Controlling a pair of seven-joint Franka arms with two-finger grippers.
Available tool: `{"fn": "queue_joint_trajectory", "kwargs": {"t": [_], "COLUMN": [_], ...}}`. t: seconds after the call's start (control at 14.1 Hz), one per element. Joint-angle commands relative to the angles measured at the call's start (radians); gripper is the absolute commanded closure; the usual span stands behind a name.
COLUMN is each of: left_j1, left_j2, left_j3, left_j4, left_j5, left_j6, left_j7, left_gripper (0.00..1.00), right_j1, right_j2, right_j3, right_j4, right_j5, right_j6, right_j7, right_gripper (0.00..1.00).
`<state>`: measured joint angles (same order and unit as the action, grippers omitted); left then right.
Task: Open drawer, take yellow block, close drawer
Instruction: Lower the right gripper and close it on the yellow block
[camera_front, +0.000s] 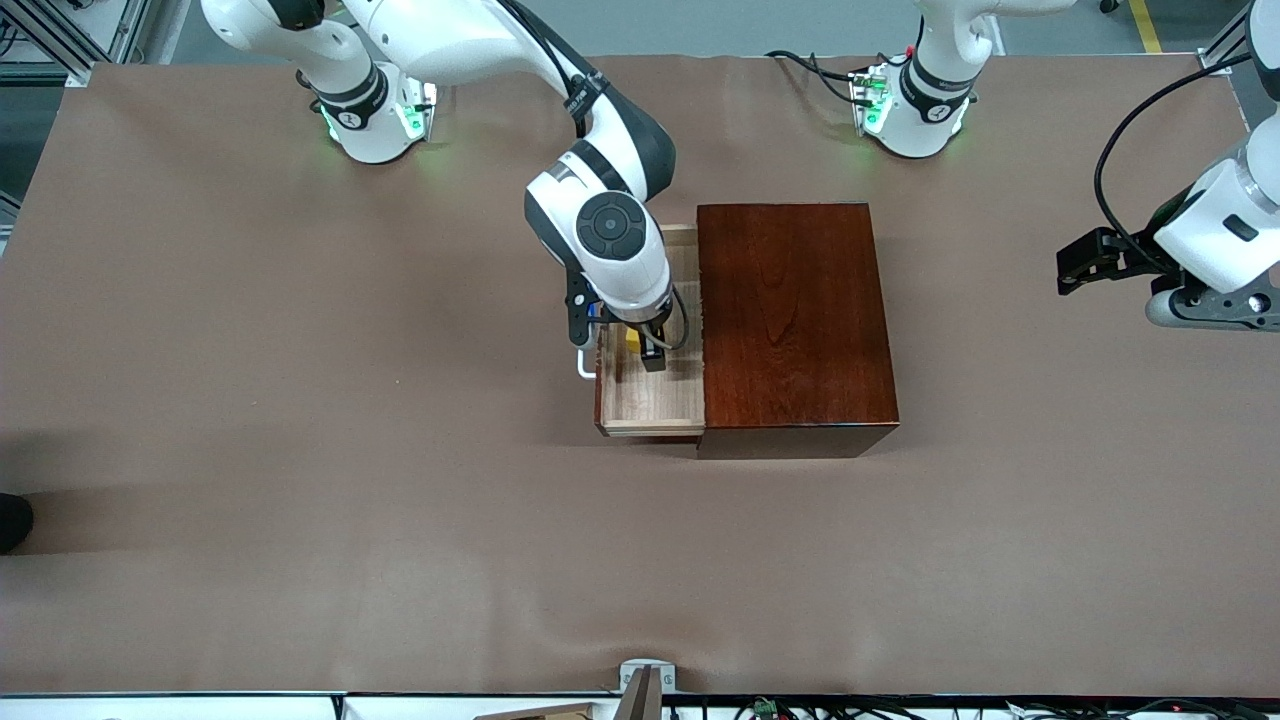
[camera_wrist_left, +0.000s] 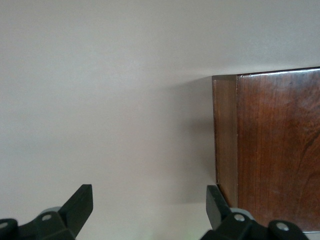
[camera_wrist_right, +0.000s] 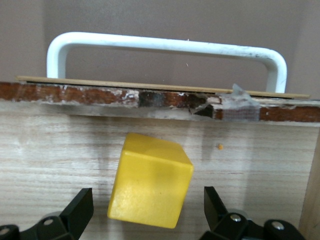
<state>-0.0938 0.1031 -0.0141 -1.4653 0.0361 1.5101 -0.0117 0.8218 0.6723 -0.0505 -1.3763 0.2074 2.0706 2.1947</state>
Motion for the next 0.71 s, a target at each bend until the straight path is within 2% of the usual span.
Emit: {"fn": "queue_joint_trajectory", "kwargs": {"t": [0.0,0.28,0.36,0.57,0.64], "left_j1": [-0.004,-0.003,-0.003,-0.003,-0.004], "left_j2": [-0.019,-0.017,-0.017,-0.019,-0.020], "left_j3": [0.005,0.008,0.010,0.011,0.011], "left_j4": [-0.017,-0.017,-0.017,-0.018,-0.018], "left_j5": [-0.022,-0.025,-0.039,-0.059,-0.059], "left_j6": [0.018,0.042,0.064,0.078,0.068], "left_j7": [-0.013,-0.013,-0.013,-0.016,-0.016], "left_gripper": [0.00,0.00,0.00,0.00,0.00], "right_j1": [0.005,0.008,0.008,0.008,0.008], "right_j2": [0.010,0.010,0.010,0.007,0.006], "right_j3": [-0.003,-0.003,-0.003,-0.003,-0.003], "right_j4": [0.011,-0.006,-0.006,-0.004,-0.004], "right_j5": [-0.022,-0.025,-0.025,-0.029,-0.029], "right_j6": [0.002,0.000,0.000,0.000,0.000], "right_j7": [0.016,0.016,0.017,0.019,0.019], "right_gripper": [0.01,0.03,0.16,0.68,0.82]}}
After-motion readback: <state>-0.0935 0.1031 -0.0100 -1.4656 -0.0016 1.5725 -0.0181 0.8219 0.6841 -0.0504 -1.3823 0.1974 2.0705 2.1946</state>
